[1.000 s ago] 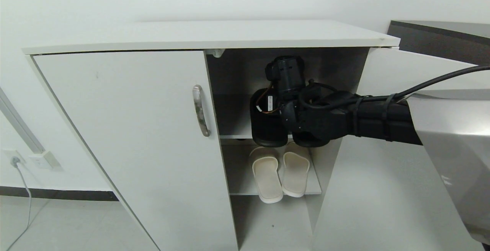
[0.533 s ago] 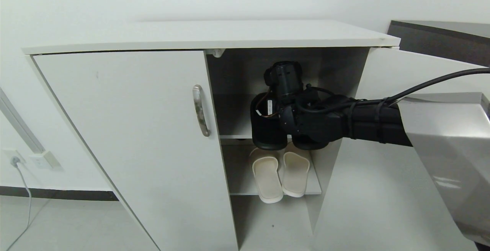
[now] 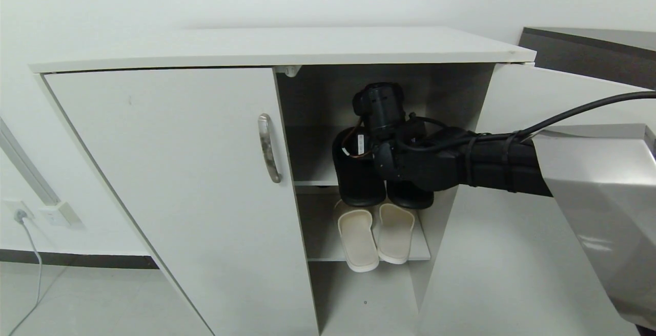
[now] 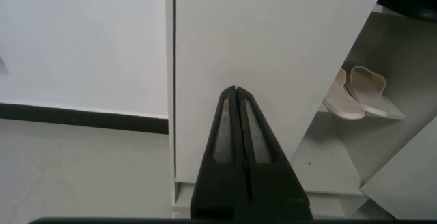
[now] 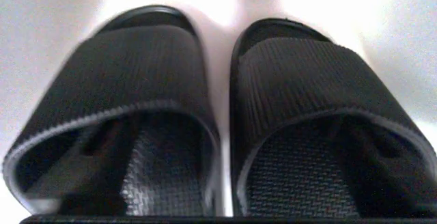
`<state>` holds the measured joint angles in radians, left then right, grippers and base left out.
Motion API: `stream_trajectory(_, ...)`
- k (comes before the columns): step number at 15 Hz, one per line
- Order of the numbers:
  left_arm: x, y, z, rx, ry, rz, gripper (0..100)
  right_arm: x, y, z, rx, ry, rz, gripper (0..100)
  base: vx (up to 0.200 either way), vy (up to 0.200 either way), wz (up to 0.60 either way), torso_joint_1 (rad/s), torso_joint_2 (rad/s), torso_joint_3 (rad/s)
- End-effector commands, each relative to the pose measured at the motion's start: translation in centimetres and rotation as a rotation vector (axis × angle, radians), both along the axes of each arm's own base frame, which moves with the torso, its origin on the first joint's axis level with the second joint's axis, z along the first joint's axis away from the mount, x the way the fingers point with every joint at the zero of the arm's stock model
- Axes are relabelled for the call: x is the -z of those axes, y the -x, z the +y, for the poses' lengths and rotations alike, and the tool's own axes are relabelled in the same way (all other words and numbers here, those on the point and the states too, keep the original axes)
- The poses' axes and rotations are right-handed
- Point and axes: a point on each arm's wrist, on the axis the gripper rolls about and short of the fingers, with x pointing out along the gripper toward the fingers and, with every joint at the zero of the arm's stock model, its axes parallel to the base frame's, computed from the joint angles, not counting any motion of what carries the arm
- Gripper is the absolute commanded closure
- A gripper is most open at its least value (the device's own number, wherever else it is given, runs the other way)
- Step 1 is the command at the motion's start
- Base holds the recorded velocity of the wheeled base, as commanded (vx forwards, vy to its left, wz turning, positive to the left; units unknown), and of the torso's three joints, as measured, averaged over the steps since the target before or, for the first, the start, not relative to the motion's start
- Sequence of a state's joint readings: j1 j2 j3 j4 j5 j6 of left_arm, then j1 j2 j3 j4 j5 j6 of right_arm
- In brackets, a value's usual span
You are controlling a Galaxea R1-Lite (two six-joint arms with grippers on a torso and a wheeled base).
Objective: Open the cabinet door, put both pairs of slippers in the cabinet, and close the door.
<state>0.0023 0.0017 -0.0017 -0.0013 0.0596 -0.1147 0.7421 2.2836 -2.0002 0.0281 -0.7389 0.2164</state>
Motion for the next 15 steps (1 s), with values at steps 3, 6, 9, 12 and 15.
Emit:
stream_trajectory(3,0.0,0.0,0.0,-0.001,0.000,0.000,100,-1.6,1.3,0.1,-0.018,-0.021,-0.022,0,0.000,0.000,0.00,0.000,0.00,0.000)
stream_trajectory(6,0.0,0.0,0.0,-0.001,0.000,0.000,100,-1.8,2.8,-0.3,-0.032,-0.009,-0.003,0,0.000,0.000,0.00,0.000,0.00,0.000)
stream_trajectory(9,0.0,0.0,0.0,-0.001,0.000,0.000,100,-2.3,5.2,-0.9,-0.060,0.006,0.018,0,0.000,0.000,0.00,0.000,0.00,0.000)
stream_trajectory(12,0.0,0.0,0.0,-0.001,0.000,0.000,100,-2.6,7.6,-1.4,-0.094,-0.009,0.001,0,0.000,0.000,0.00,0.000,0.00,0.000)
stream_trajectory(15,0.0,0.0,0.0,-0.001,0.000,0.000,100,-2.3,10.6,-2.5,-0.146,-0.011,0.003,0,0.000,0.000,0.00,0.000,0.00,0.000)
